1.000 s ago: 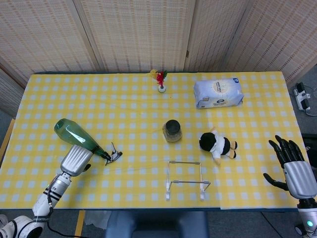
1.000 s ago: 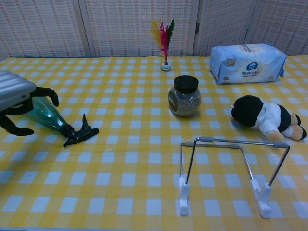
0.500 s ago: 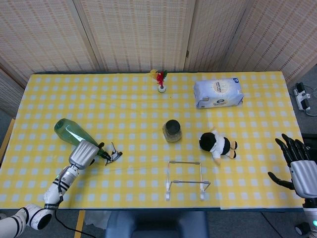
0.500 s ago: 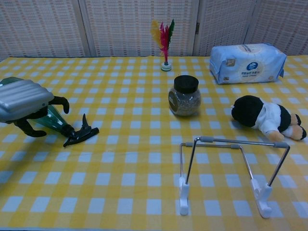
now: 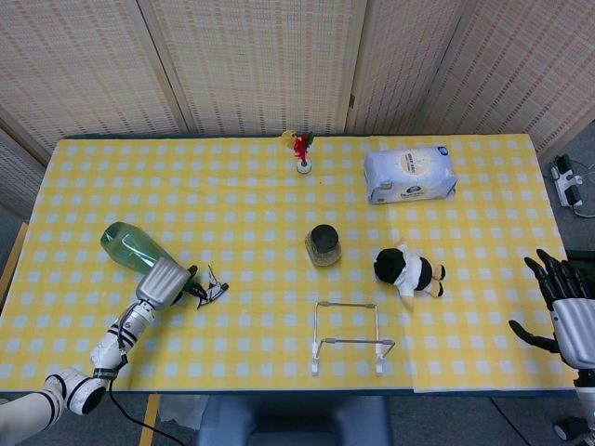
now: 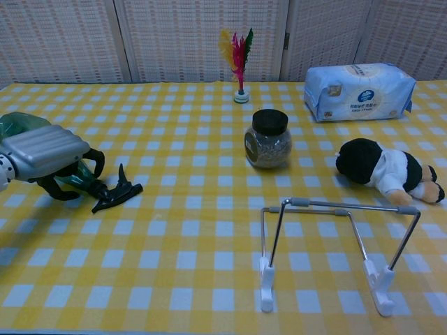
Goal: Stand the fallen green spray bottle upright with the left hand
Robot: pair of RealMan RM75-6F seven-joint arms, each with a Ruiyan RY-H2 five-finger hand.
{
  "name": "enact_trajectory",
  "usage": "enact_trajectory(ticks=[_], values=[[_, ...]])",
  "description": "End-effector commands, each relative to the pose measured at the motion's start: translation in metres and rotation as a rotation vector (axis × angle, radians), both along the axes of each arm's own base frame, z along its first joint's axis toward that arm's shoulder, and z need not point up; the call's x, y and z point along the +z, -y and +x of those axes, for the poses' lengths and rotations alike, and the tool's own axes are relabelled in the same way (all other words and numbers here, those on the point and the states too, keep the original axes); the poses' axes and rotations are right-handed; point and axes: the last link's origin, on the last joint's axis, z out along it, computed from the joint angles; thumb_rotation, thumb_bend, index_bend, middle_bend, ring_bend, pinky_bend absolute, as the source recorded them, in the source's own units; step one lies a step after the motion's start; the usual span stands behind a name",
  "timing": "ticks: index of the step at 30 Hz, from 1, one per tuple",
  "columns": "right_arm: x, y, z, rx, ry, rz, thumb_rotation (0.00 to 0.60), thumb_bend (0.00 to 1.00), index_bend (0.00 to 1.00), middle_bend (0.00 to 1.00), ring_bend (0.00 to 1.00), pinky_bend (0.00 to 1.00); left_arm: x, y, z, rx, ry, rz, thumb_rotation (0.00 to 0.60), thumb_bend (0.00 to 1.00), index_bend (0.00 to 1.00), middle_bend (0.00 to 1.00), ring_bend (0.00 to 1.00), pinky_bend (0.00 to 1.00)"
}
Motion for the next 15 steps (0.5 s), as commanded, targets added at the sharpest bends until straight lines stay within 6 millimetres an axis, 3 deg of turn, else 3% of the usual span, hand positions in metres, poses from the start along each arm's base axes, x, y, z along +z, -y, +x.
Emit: enact_trajectory(ticks=[1,5,7,11,15], values=[[-0.001,0.001,0.0,-0.001,-0.001,0.002,0.6,0.23,0.0,0.0,0.0,0.0,0.0,0.0,-0.001,0.003,0.003,0.006,0.6,0.32,0.56,1.0,1.0,1.0],[-0.002,0.001,0.001,0.001,-0.001,0.008,0.6,0.23,0.0,0.0,0.0,0.0,0.003,0.001,0.003,-0.005,0.054,0.039,0.6,0.38,0.71,1.0,1.0,1.0],[-0.002,0.001,0.001,0.004,0.0,0.01,0.6,0.23,0.0,0.0,0.0,0.0,0.007,0.003,0.007,-0.008,0.104,0.057,0.6,0.41,0.74,1.0,1.0,1.0],[-0.003,0.001,0.002,0.01,0.003,0.019,0.6,0.23,0.0,0.0,0.0,0.0,0.019,0.01,0.02,0.016,0.289,0.03,0.6,0.47,0.72,1.0,1.0,1.0],[-0.006,0.002,0.003,0.016,0.004,0.04,0.6,0.23,0.0,0.0,0.0,0.0,0.045,0.017,0.036,0.006,0.455,0.053,0.6,0.49,0.71,1.0,1.0,1.0]])
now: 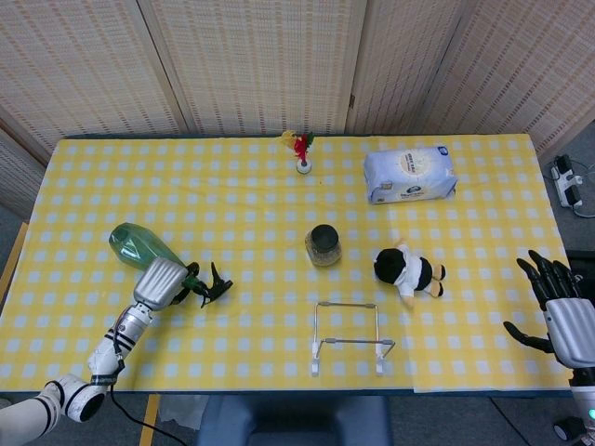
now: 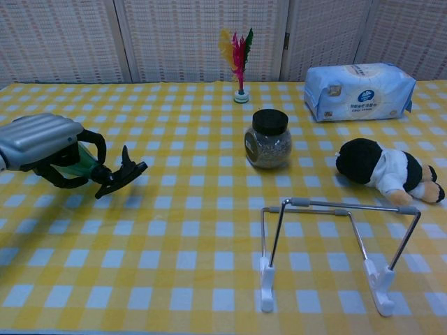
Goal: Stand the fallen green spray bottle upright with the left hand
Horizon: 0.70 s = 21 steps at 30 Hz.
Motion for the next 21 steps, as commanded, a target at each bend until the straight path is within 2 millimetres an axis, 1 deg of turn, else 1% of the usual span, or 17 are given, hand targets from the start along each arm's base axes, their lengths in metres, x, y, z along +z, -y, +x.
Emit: enact_trajectory(ticks=[1,4,7,8,11,15,17,21], values=[[-0.003,0.001,0.001,0.007,0.001,0.015,0.6,0.23,0.0,0.0,0.0,0.0,0.036,0.009,0.02,-0.004,0.228,0.03,0.6,0.49,0.72,1.0,1.0,1.0],[-0.006,0.001,0.003,0.015,0.003,0.032,0.6,0.23,0.0,0.0,0.0,0.0,0.058,0.007,0.026,0.035,0.34,0.028,0.6,0.5,0.72,1.0,1.0,1.0],[-0.011,0.0,0.005,0.026,-0.011,0.059,0.6,0.23,0.0,0.0,0.0,0.0,0.089,0.002,0.028,0.106,0.429,0.041,0.6,0.5,0.72,1.0,1.0,1.0],[-0.012,0.0,0.006,0.029,-0.012,0.064,0.6,0.23,0.0,0.0,0.0,0.0,0.101,0.001,0.029,0.135,0.472,0.049,0.6,0.5,0.72,1.0,1.0,1.0],[-0.014,0.0,0.007,0.031,-0.008,0.069,0.6,0.23,0.0,0.0,0.0,0.0,0.127,0.004,0.035,0.217,0.585,0.039,0.6,0.51,0.73,1.0,1.0,1.0],[-0.016,-0.002,0.01,0.05,-0.006,0.079,0.6,0.23,0.0,0.0,0.0,0.0,0.152,0.011,0.042,0.361,0.713,-0.047,0.6,0.52,0.74,1.0,1.0,1.0],[-0.018,-0.003,0.012,0.062,-0.008,0.086,0.6,0.23,0.0,0.0,0.0,0.0,0.163,0.011,0.043,0.422,0.744,-0.076,0.6,0.52,0.74,1.0,1.0,1.0],[-0.019,-0.005,0.013,0.068,-0.009,0.094,0.6,0.23,0.0,0.0,0.0,0.0,0.172,0.011,0.042,0.479,0.74,-0.105,0.6,0.54,0.75,1.0,1.0,1.0]])
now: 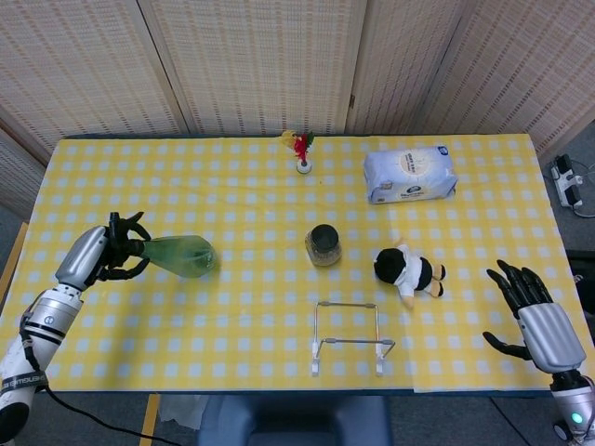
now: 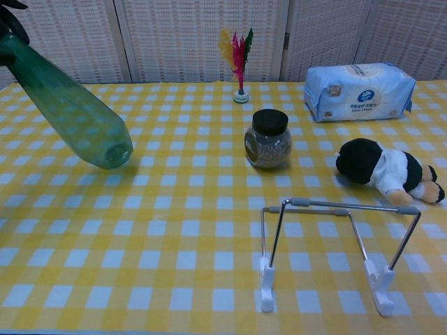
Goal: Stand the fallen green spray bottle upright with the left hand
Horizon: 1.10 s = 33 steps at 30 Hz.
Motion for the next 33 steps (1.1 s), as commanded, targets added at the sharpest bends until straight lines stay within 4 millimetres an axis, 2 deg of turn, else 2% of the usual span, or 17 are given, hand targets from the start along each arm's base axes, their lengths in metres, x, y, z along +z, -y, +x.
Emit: enact_trajectory(ticks=[1,8,19,28,30,33], values=[[0.0,-0.001,0.0,0.003,0.0,0.001,0.6,0.23,0.0,0.0,0.0,0.0,0.011,0.001,0.004,0.071,0.06,-0.056,0.6,0.54,0.75,1.0,1.0,1.0],[0.003,-0.003,0.0,0.005,0.006,-0.01,0.6,0.23,0.0,0.0,0.0,0.0,0.009,0.003,-0.001,0.108,0.0,-0.14,0.6,0.54,0.75,1.0,1.0,1.0],[0.002,-0.003,0.0,0.001,0.005,-0.004,0.6,0.23,0.0,0.0,0.0,0.0,0.005,-0.003,-0.002,0.102,-0.029,-0.121,0.6,0.55,0.75,1.0,1.0,1.0],[0.002,-0.002,-0.001,-0.006,0.0,0.004,0.6,0.23,0.0,0.0,0.0,0.0,0.002,-0.007,-0.008,0.108,-0.031,-0.114,0.6,0.55,0.68,1.0,1.0,1.0],[0.002,-0.002,-0.001,-0.008,-0.001,0.003,0.6,0.23,0.0,0.0,0.0,0.0,0.002,-0.007,-0.007,0.101,-0.024,-0.106,0.6,0.51,0.64,1.0,1.0,1.0],[0.003,-0.002,-0.001,-0.01,-0.001,-0.001,0.6,0.23,0.0,0.0,0.0,0.0,0.002,-0.007,-0.007,0.09,-0.02,-0.105,0.6,0.39,0.56,1.0,1.0,1.0]])
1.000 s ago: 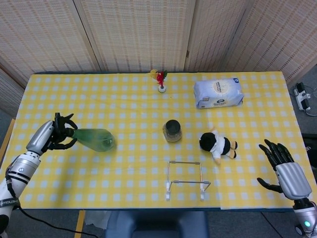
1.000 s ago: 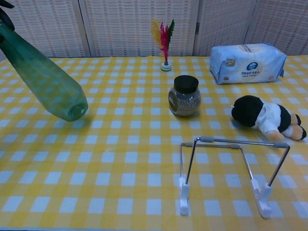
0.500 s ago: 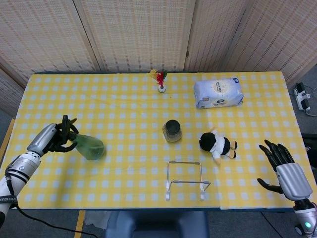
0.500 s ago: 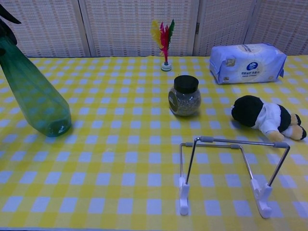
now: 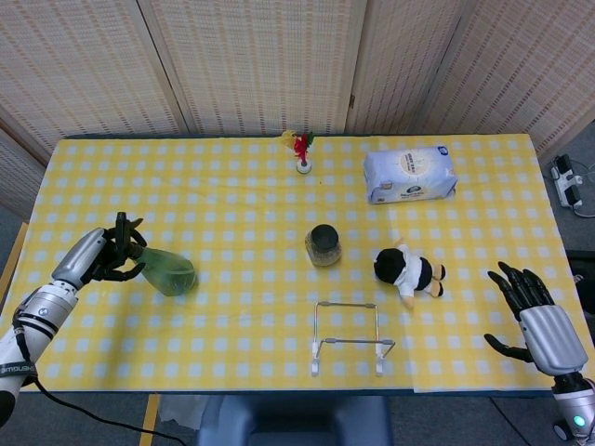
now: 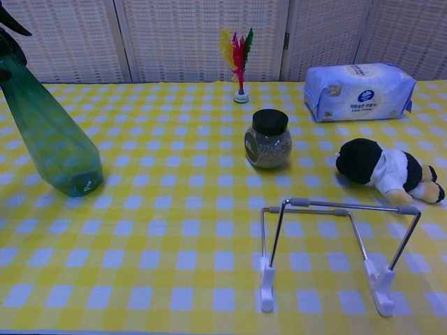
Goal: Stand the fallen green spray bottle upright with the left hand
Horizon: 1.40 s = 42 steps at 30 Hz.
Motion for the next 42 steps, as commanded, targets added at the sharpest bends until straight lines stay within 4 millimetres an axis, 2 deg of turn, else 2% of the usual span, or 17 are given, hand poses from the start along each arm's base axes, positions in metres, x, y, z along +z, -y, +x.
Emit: enact_trajectory(ticks=[1,5,15,23,33,38,42], values=[[0.001,0.0,0.0,-0.003,0.0,-0.004,0.6,0.23,0.0,0.0,0.0,0.0,-0.001,0.001,0.0,-0.01,0.005,0.002,0.6,0.35,0.54,1.0,1.0,1.0],[0.004,-0.001,-0.001,-0.006,0.004,-0.016,0.6,0.23,0.0,0.0,0.0,0.0,0.0,0.001,0.001,-0.023,0.018,0.017,0.6,0.28,0.52,1.0,1.0,1.0],[0.004,-0.001,0.0,0.0,0.007,-0.016,0.6,0.23,0.0,0.0,0.0,0.0,-0.003,0.002,0.003,-0.05,0.018,0.025,0.6,0.2,0.49,1.0,1.0,1.0],[0.006,-0.002,0.0,0.002,0.009,-0.018,0.6,0.23,0.0,0.0,0.0,0.0,-0.002,0.0,0.005,-0.053,0.031,0.047,0.6,0.19,0.41,1.0,1.0,1.0],[0.007,-0.005,0.0,0.006,0.012,-0.018,0.6,0.23,0.0,0.0,0.0,0.0,0.003,0.005,0.003,-0.074,0.02,0.099,0.6,0.19,0.39,1.0,1.0,1.0],[0.01,-0.007,0.001,0.01,0.019,-0.027,0.6,0.23,0.0,0.0,0.0,0.0,0.006,0.009,-0.008,-0.067,0.002,0.146,0.599,0.19,0.32,1.0,1.0,1.0],[0.012,-0.009,0.001,0.016,0.023,-0.03,0.6,0.23,0.0,0.0,0.0,0.0,0.01,0.011,-0.02,-0.043,-0.007,0.181,0.596,0.19,0.31,1.0,1.0,1.0]])
